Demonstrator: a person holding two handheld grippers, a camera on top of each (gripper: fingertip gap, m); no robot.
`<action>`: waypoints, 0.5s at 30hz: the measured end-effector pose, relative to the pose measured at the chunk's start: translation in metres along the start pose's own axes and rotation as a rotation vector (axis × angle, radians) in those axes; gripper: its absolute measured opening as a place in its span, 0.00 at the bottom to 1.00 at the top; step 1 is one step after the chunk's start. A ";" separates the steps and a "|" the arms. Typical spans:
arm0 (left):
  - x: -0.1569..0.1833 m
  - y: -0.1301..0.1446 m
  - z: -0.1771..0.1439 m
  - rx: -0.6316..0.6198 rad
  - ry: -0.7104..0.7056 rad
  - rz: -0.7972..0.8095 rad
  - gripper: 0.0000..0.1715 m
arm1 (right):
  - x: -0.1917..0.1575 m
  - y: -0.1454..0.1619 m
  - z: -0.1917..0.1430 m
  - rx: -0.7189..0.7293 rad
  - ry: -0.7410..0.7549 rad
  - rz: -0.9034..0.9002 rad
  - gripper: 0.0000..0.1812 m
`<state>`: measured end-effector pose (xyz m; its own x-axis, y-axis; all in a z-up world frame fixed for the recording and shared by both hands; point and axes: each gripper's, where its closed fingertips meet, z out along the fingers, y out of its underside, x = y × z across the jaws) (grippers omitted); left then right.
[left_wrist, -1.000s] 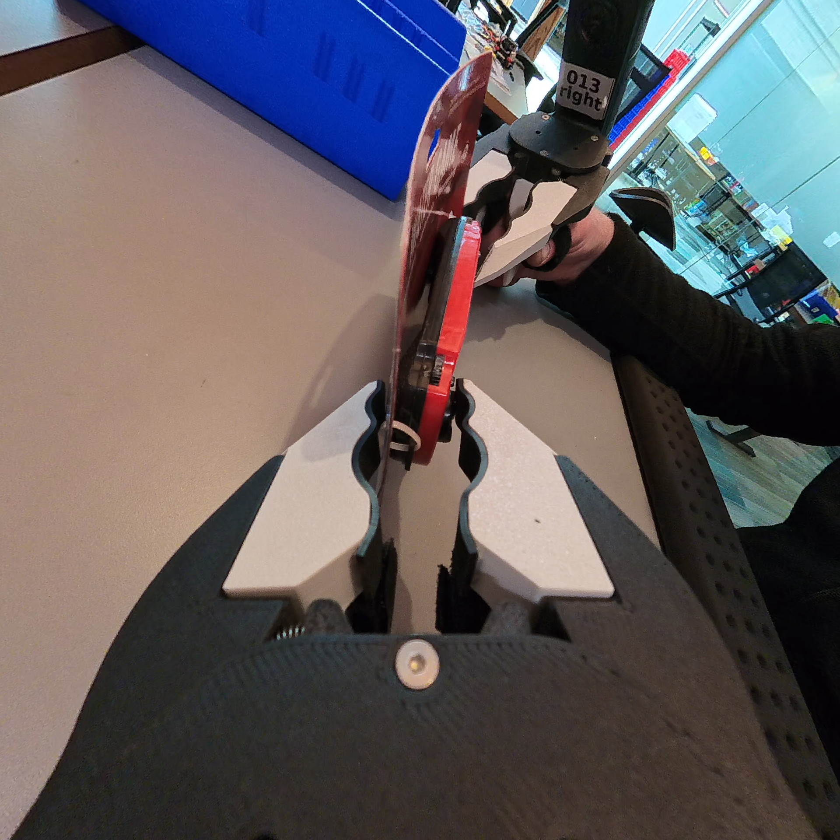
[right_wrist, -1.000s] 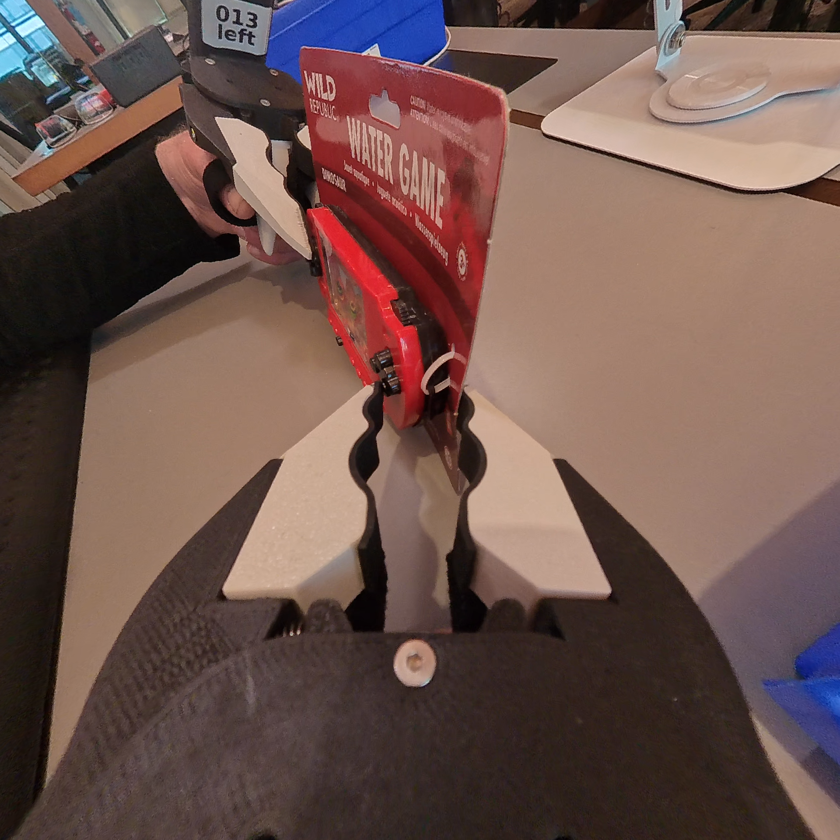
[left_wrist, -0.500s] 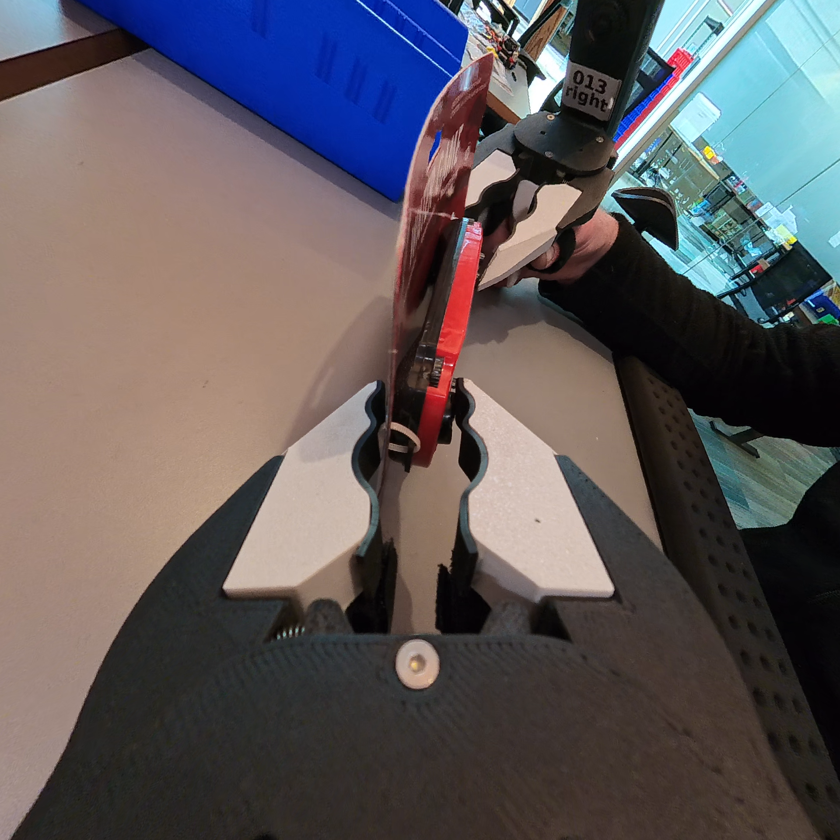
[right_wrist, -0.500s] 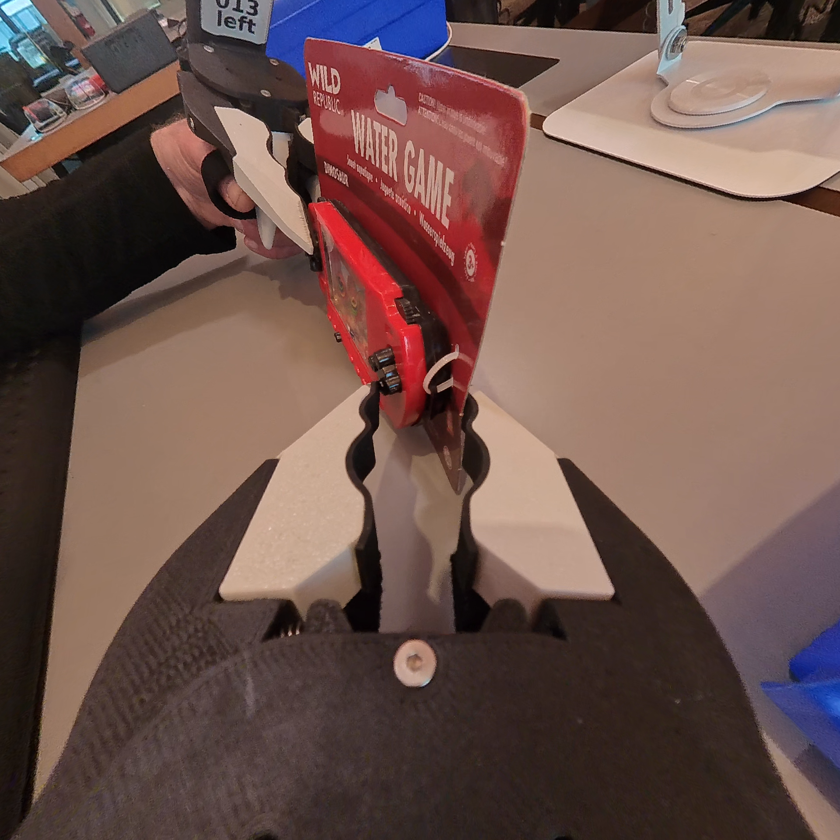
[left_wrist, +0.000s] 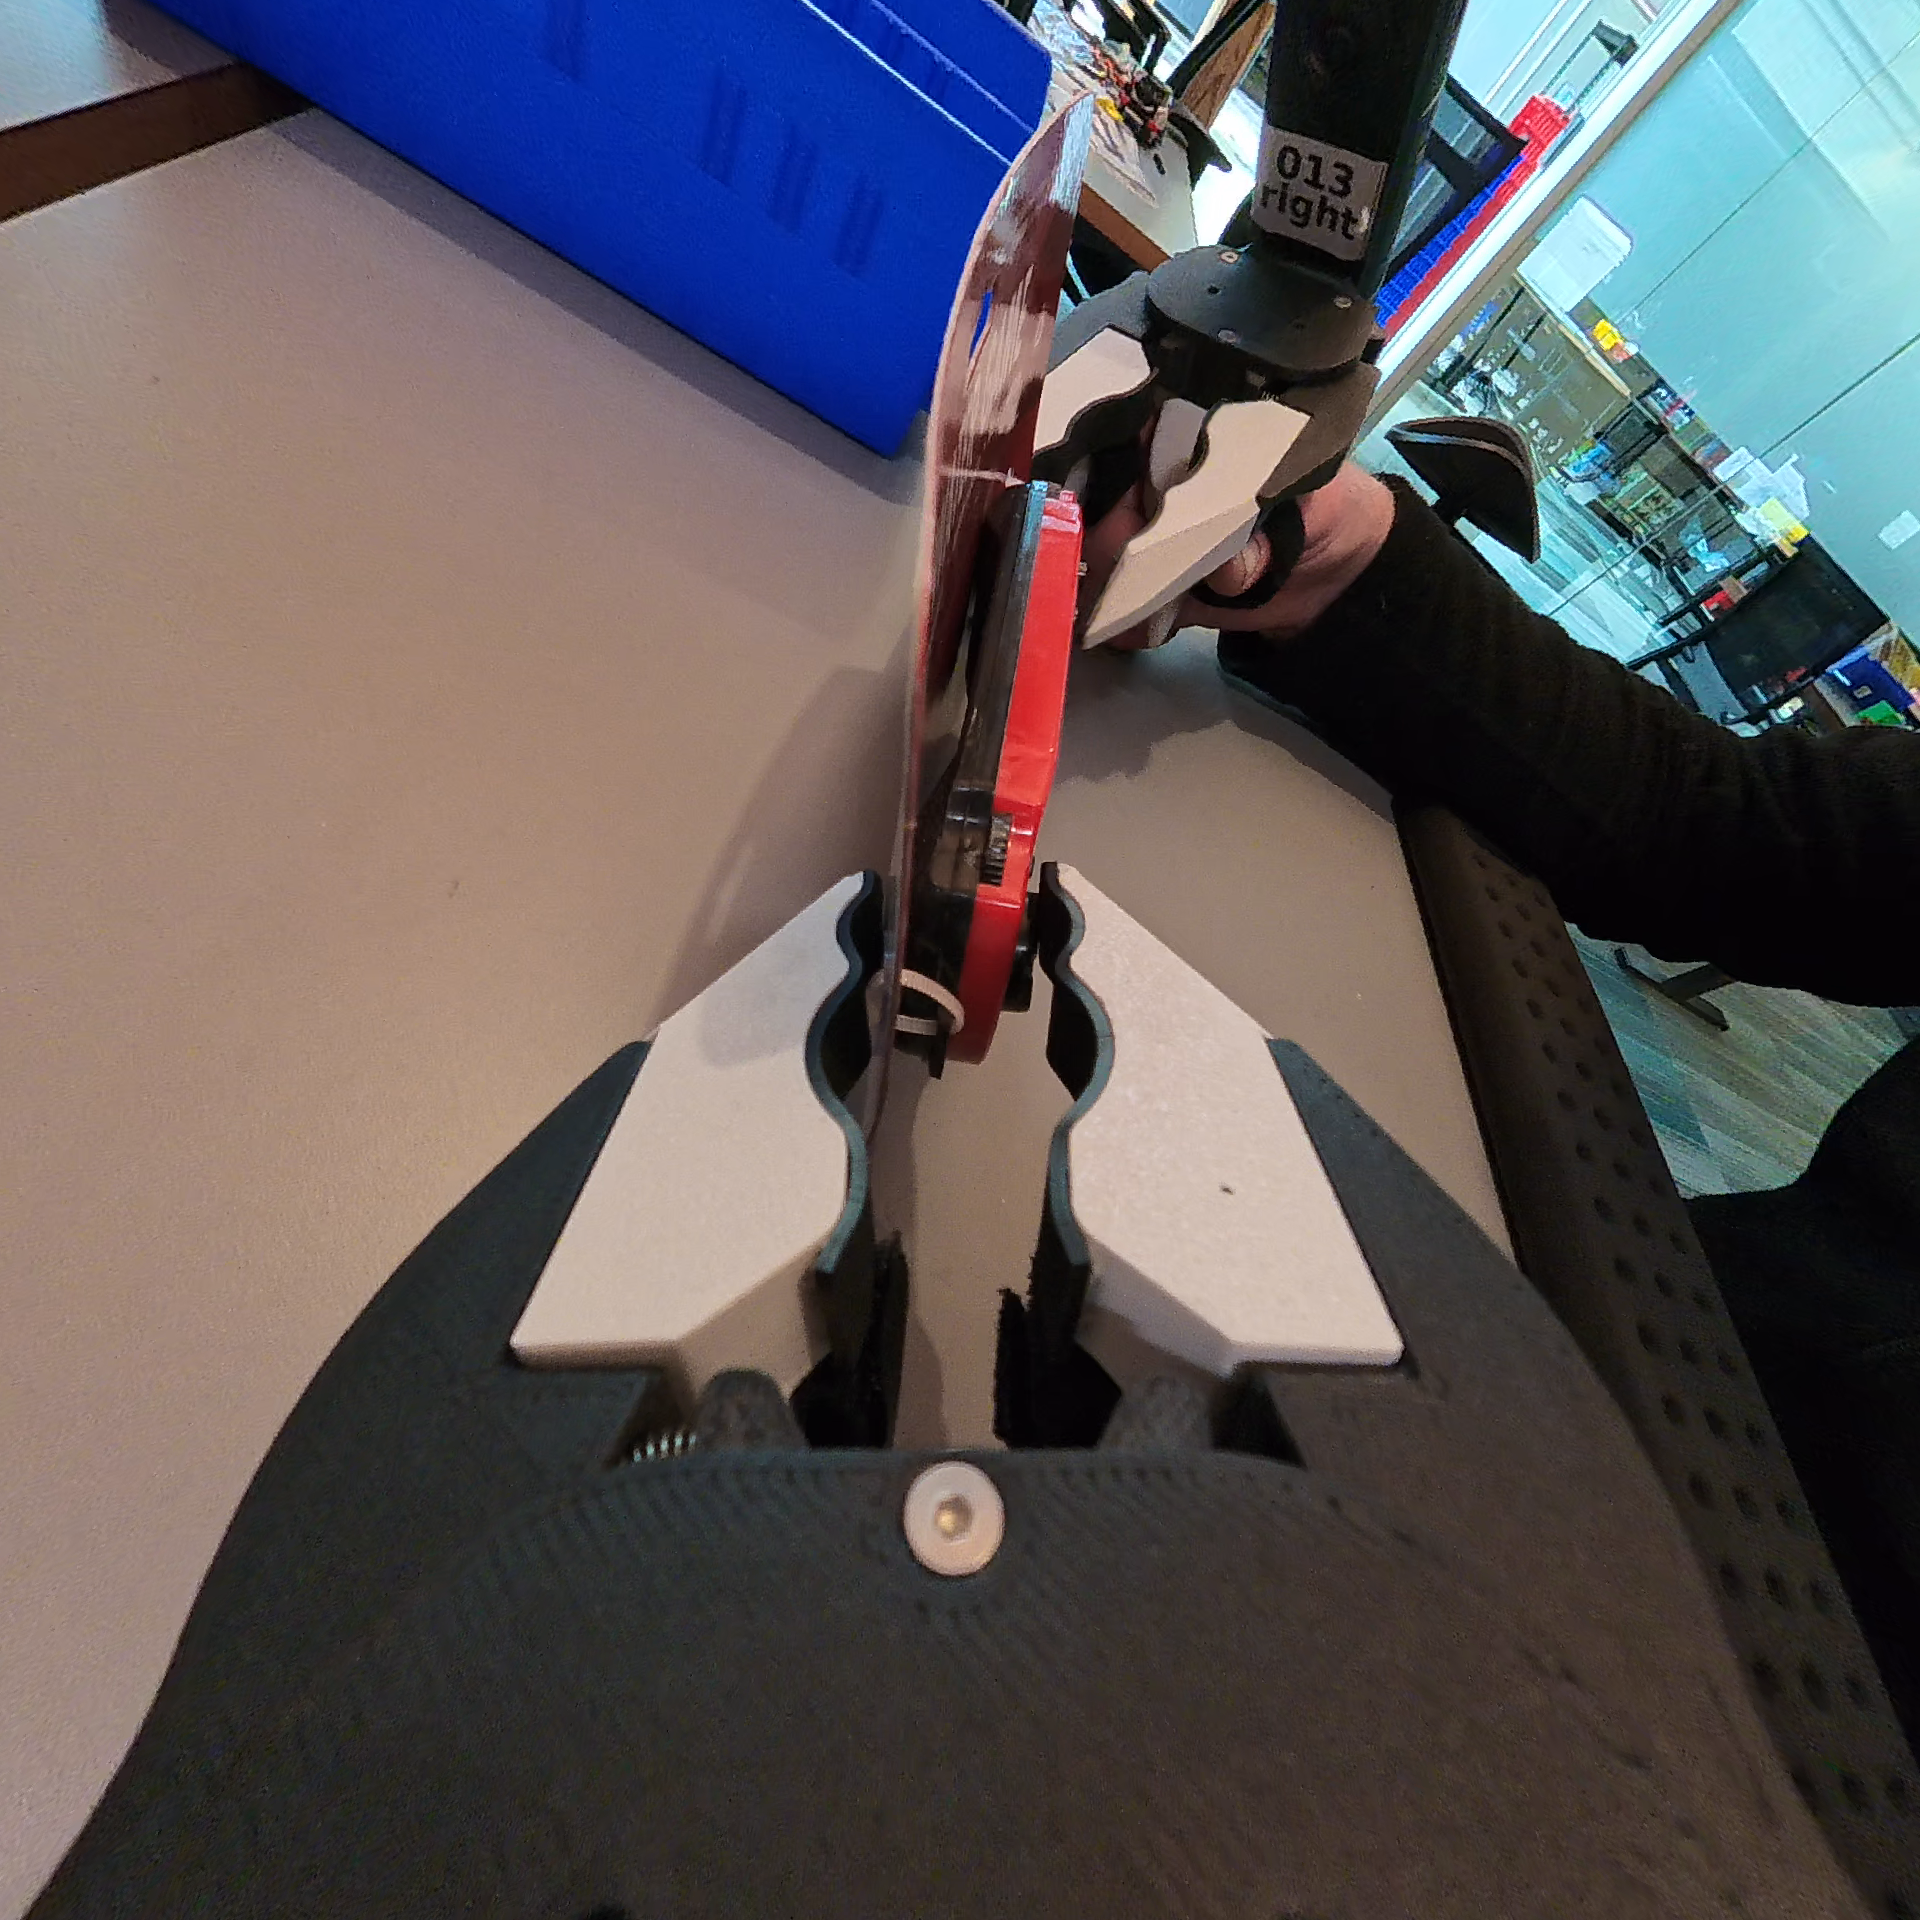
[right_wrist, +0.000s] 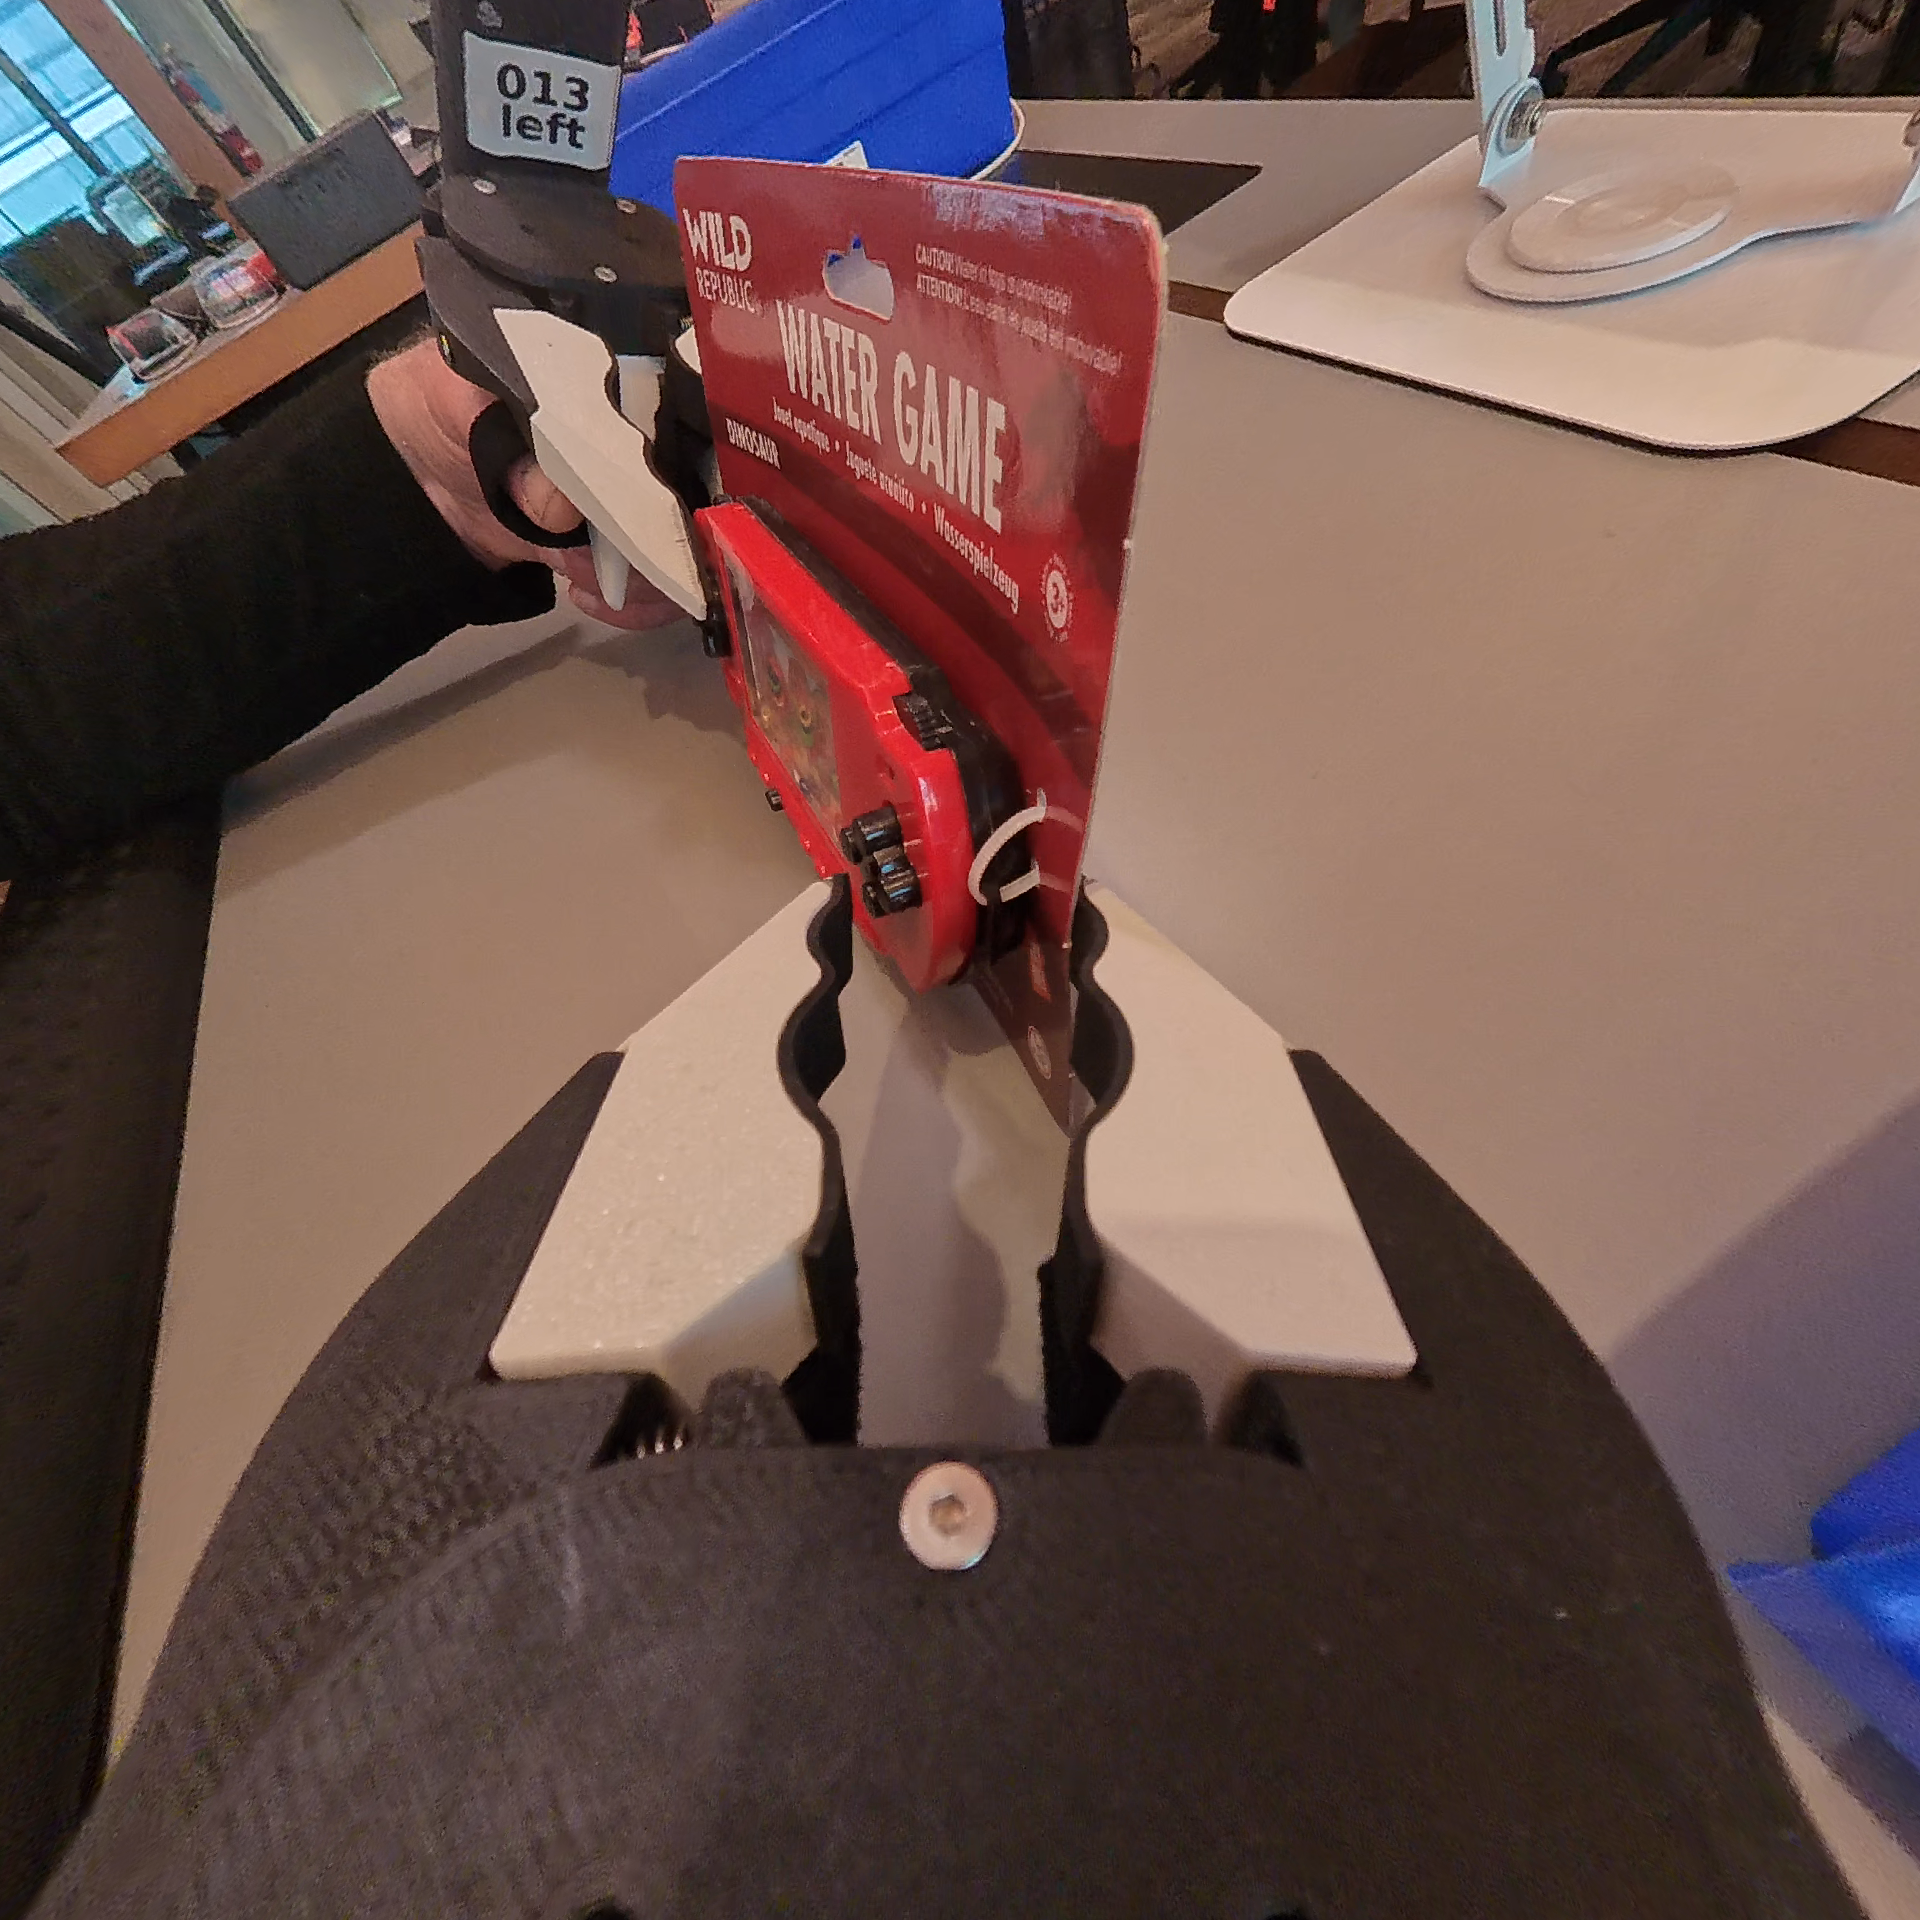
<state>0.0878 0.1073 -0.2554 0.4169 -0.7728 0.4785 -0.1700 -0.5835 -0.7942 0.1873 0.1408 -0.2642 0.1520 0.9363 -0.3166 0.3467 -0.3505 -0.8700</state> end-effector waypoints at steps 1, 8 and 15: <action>-0.001 0.000 0.000 -0.001 0.000 -0.002 0.16 | 0.001 -0.001 0.000 0.004 -0.002 0.005 0.20; -0.008 -0.003 0.001 0.018 0.022 -0.085 0.16 | 0.003 -0.002 0.002 0.005 -0.016 0.058 0.16; -0.015 -0.005 0.002 0.038 0.040 -0.142 0.16 | 0.006 -0.003 0.004 -0.002 -0.016 0.101 0.14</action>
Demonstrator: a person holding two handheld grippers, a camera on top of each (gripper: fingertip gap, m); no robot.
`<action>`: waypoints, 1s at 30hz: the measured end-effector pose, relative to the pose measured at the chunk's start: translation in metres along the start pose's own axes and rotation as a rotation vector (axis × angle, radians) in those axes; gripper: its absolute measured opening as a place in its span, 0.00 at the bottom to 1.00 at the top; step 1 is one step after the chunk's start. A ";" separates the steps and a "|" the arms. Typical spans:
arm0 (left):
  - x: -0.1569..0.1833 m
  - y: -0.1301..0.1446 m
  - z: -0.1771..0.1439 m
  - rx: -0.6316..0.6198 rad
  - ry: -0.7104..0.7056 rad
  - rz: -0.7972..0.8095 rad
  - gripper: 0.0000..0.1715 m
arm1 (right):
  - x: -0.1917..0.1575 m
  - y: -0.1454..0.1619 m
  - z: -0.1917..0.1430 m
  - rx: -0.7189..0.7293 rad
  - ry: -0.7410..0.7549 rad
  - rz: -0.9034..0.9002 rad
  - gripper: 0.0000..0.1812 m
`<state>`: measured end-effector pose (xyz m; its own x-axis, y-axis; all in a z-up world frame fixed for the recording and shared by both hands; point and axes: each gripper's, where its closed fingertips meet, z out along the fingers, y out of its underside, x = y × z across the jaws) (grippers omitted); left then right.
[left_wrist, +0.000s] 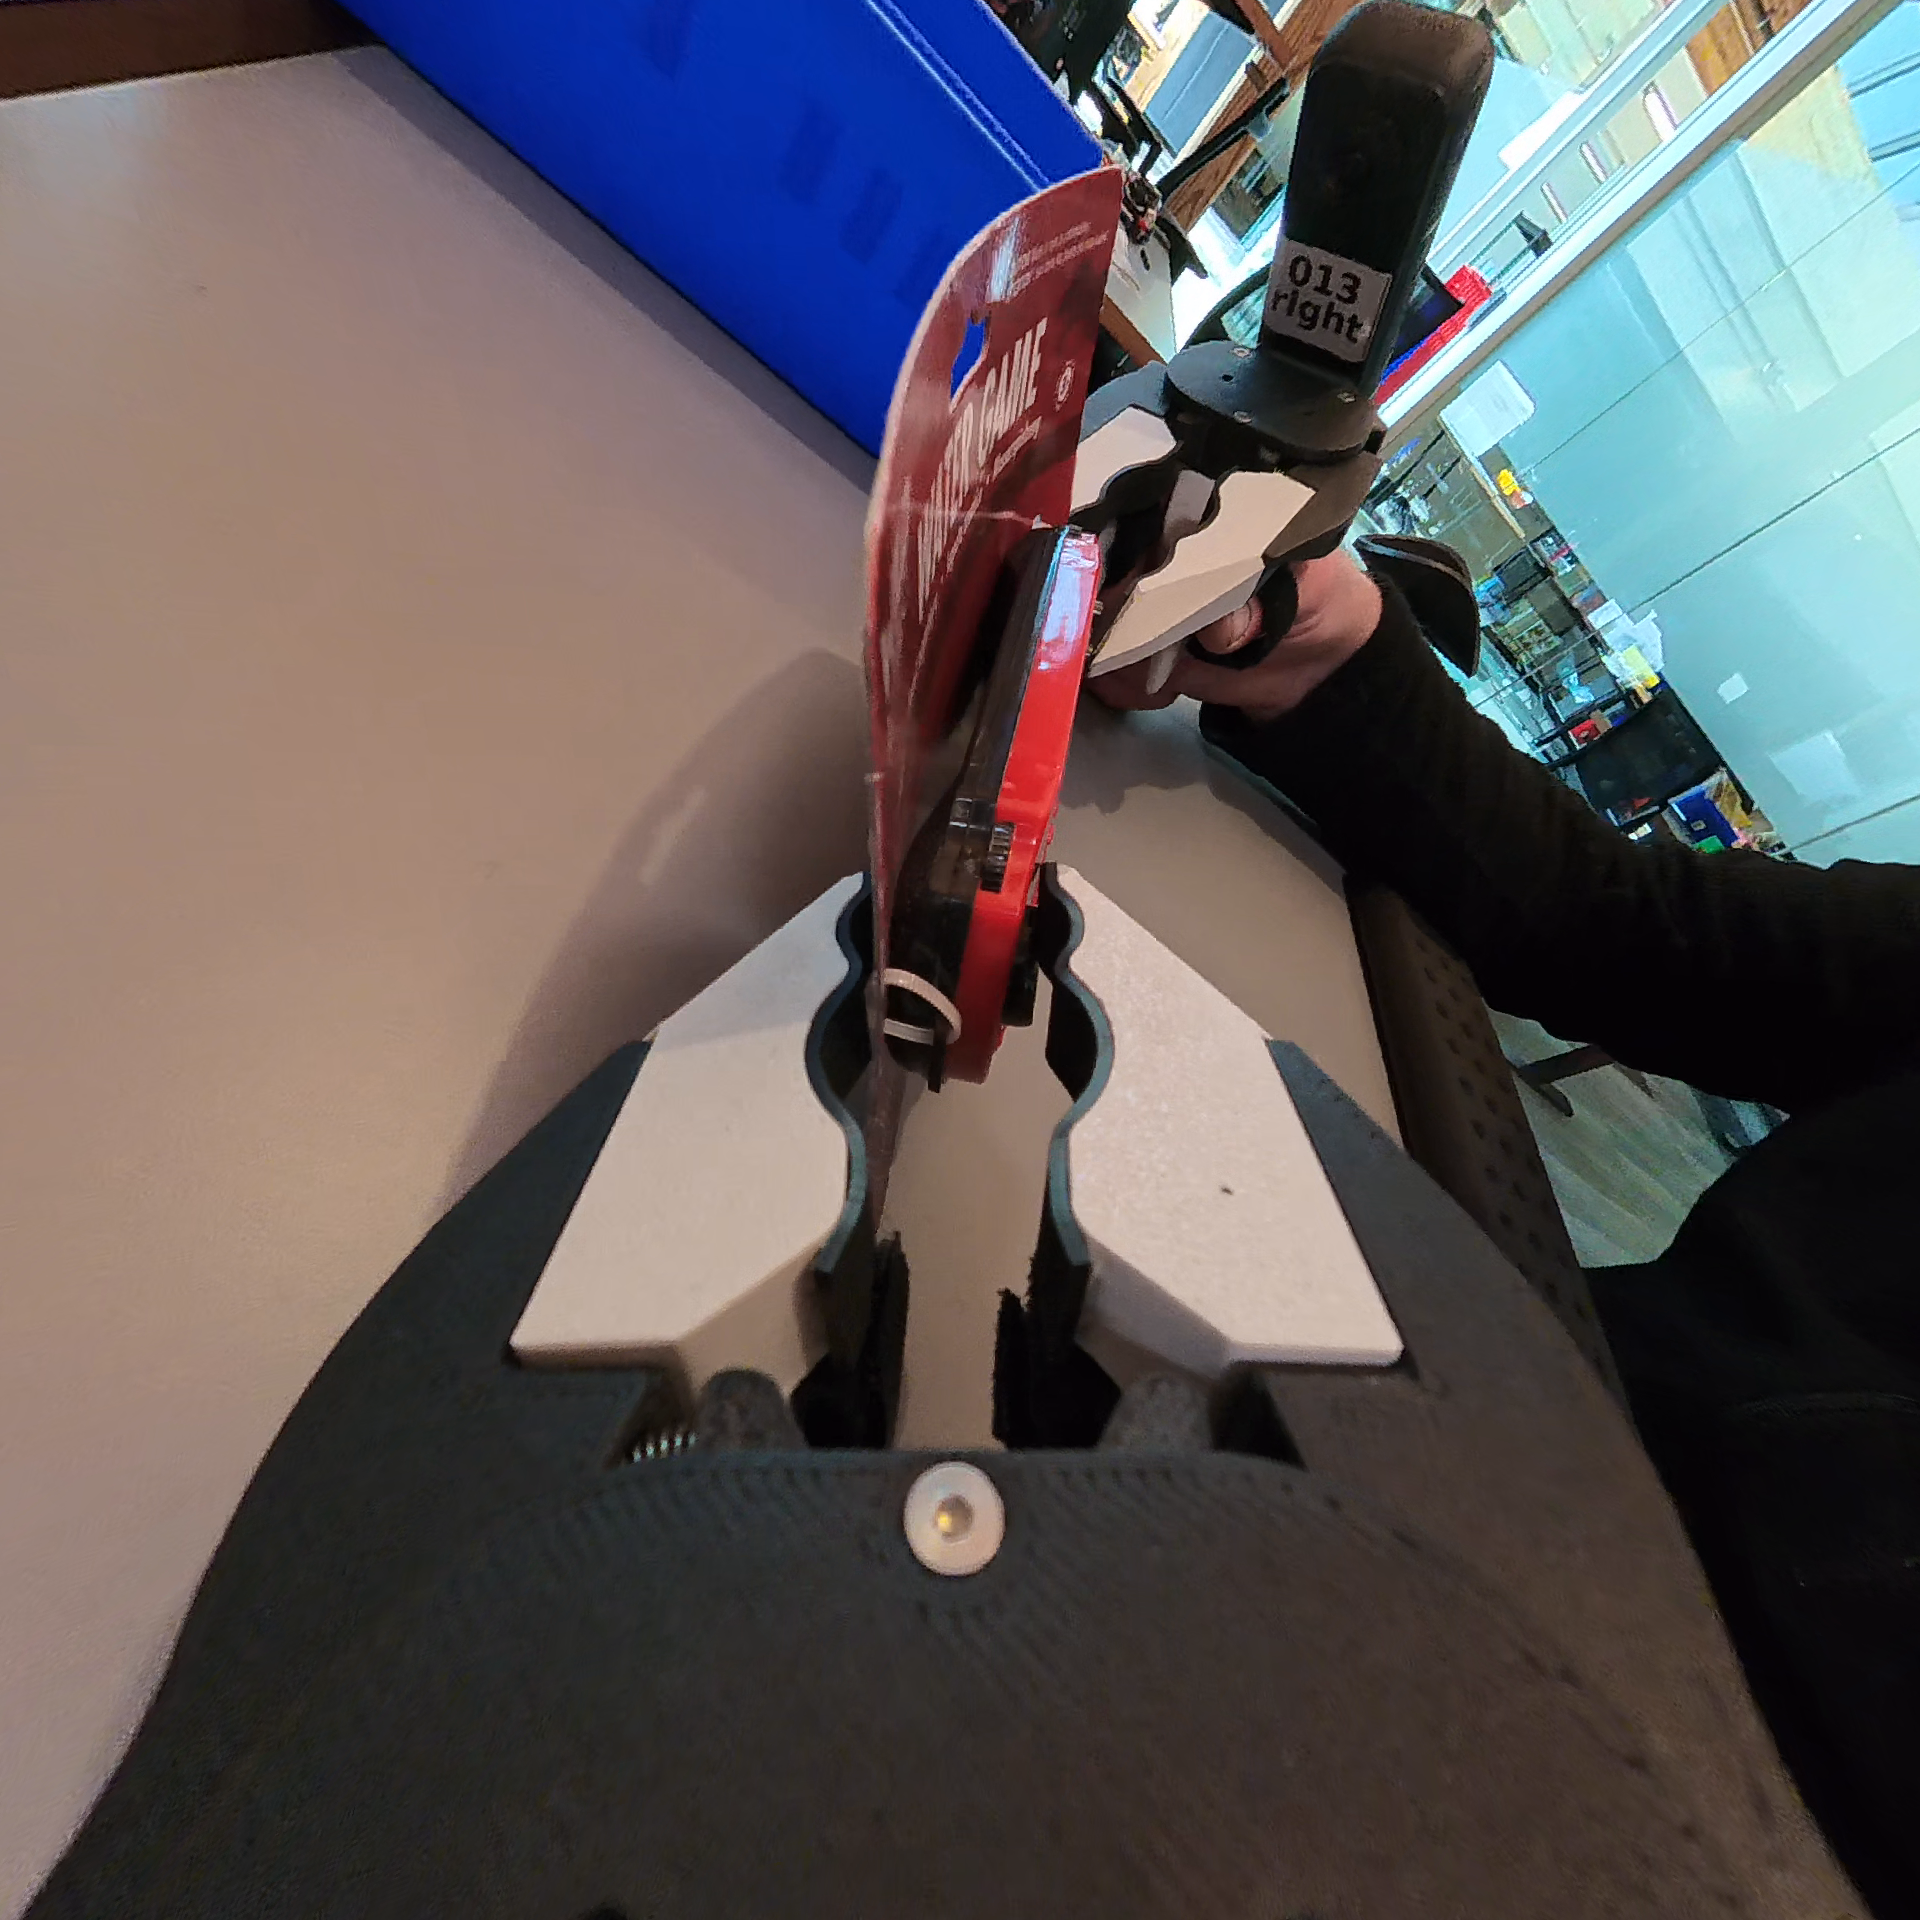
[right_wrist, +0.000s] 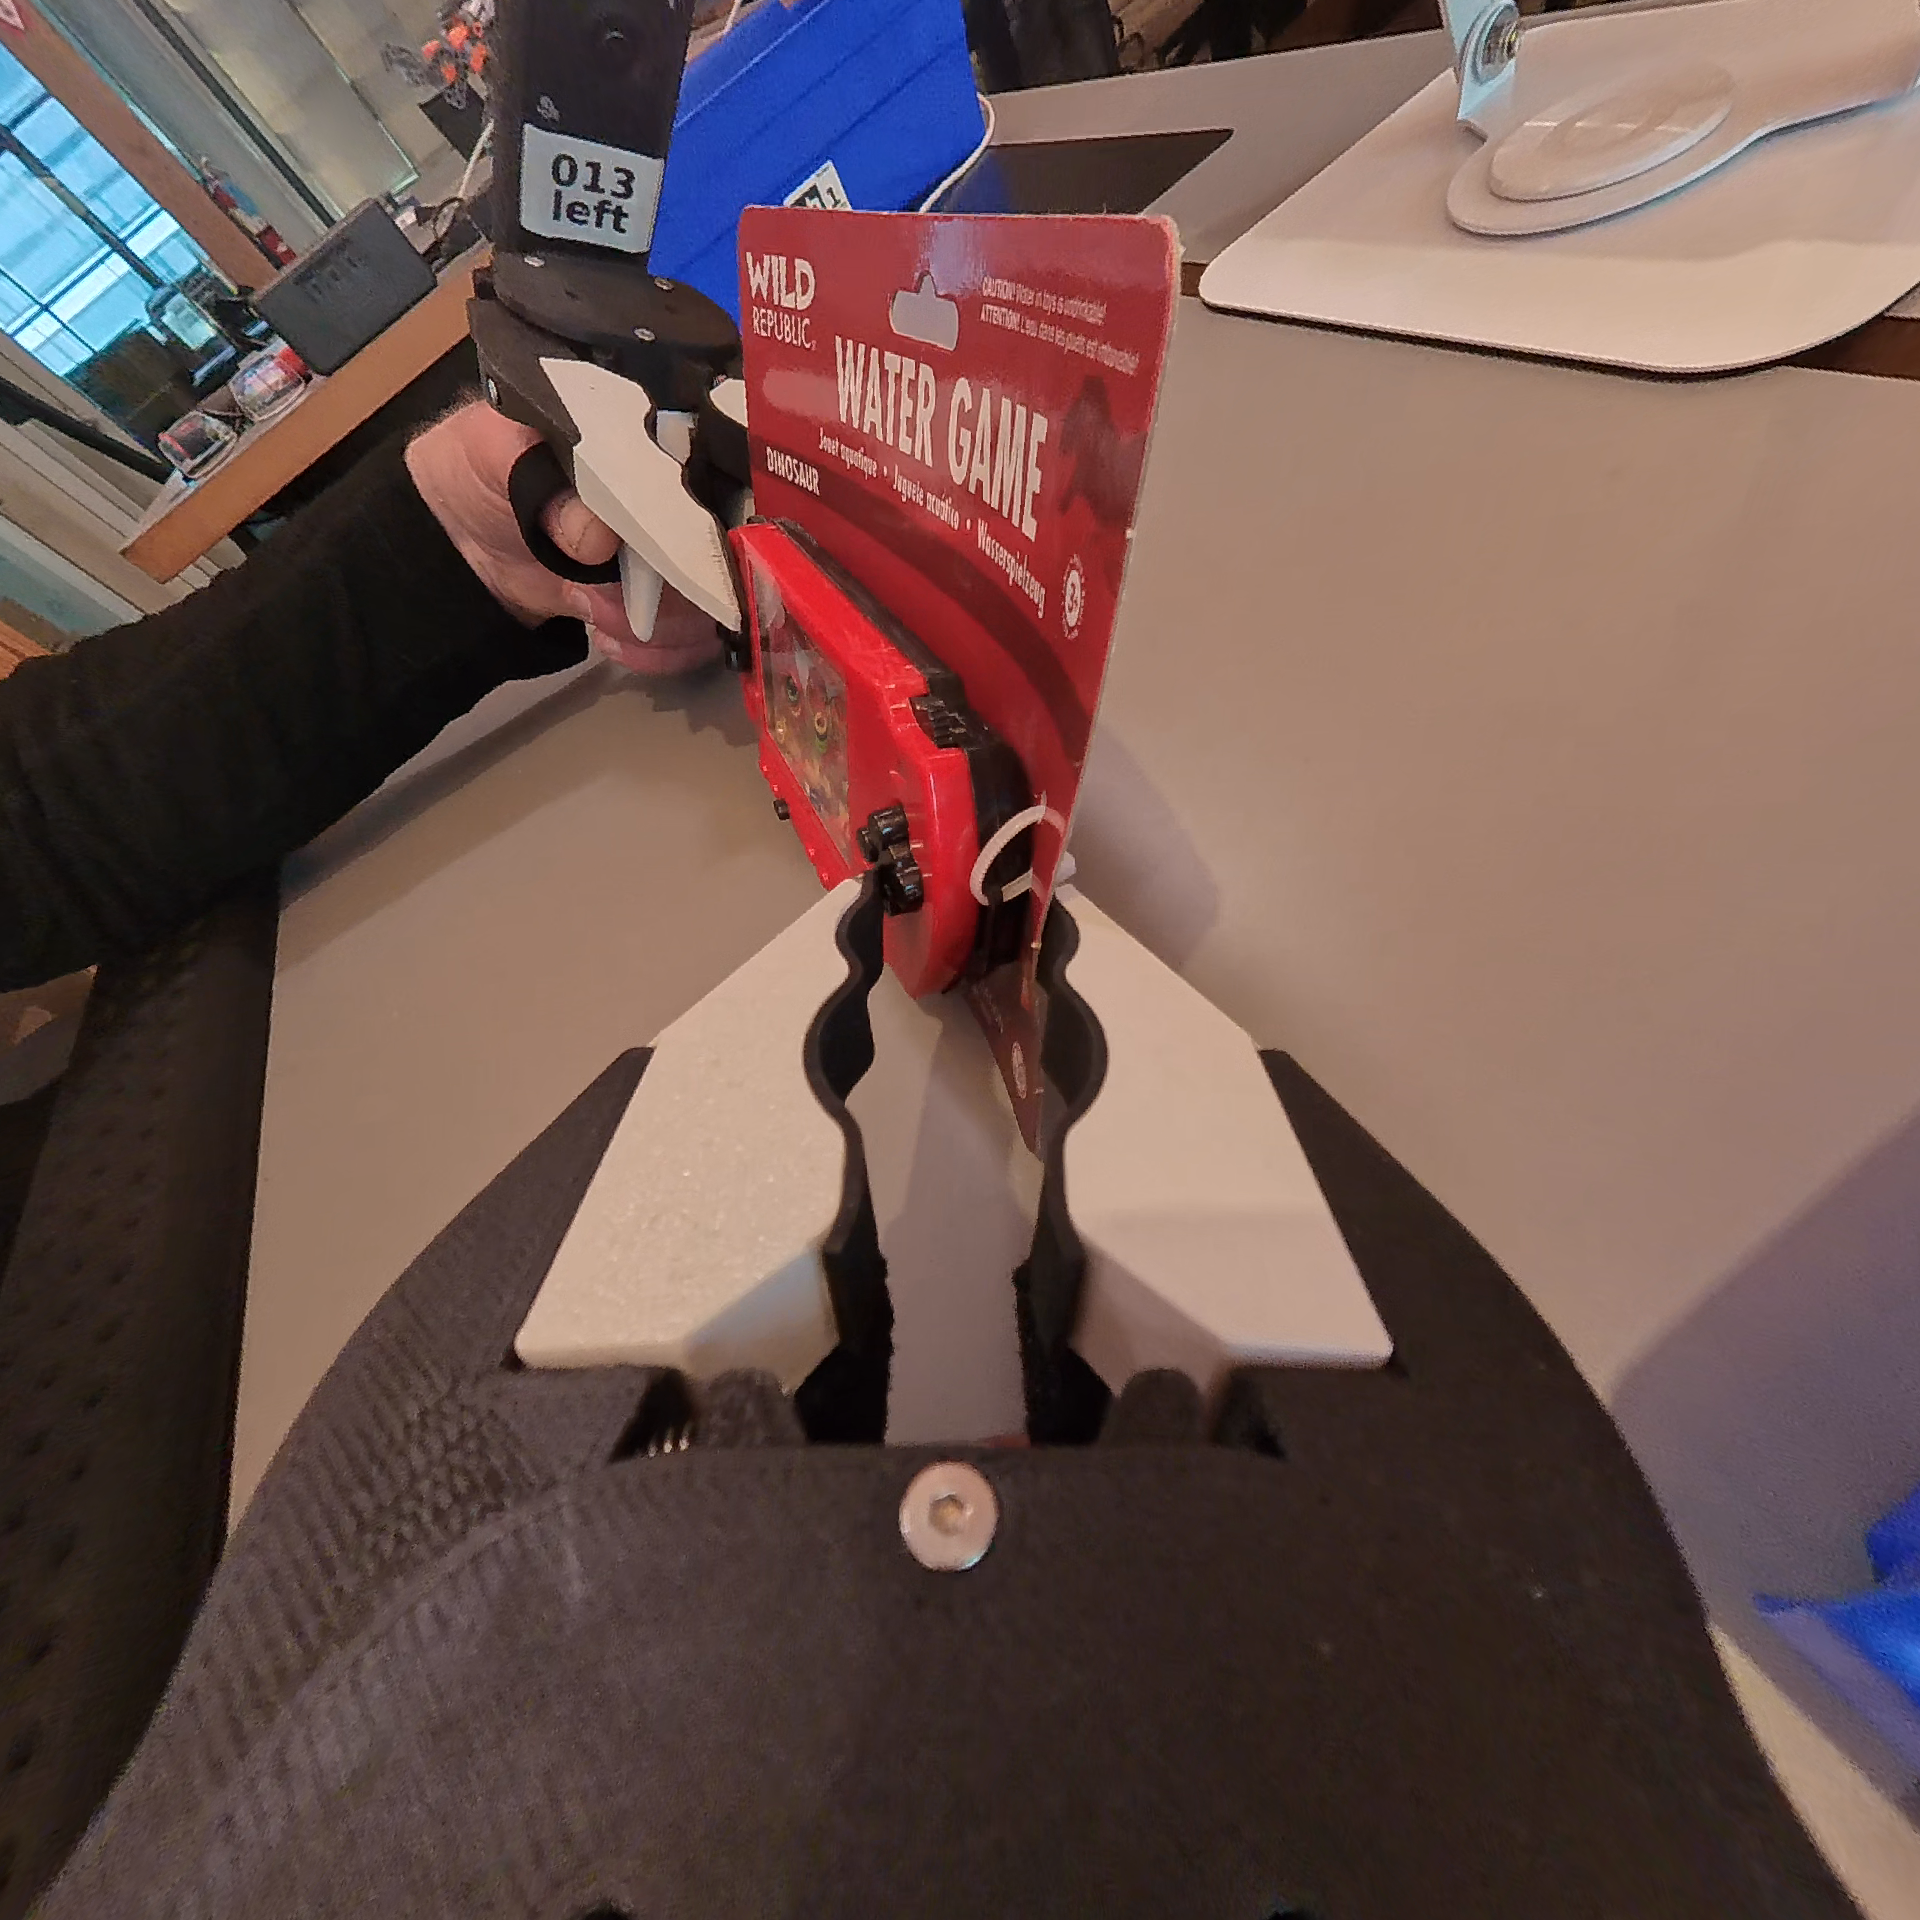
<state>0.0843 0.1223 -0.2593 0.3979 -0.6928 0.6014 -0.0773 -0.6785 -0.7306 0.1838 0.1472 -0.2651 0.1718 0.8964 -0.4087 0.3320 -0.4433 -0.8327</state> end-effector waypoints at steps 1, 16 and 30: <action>0.000 0.000 0.000 0.002 0.003 -0.002 0.16 | 0.000 0.000 0.000 0.000 -0.001 0.002 0.14; -0.002 -0.001 0.001 0.005 0.000 -0.004 0.16 | 0.002 0.001 0.001 -0.004 0.010 -0.008 0.19; -0.001 -0.001 0.001 0.001 -0.004 0.003 0.16 | 0.002 0.002 0.001 -0.011 0.011 -0.015 0.19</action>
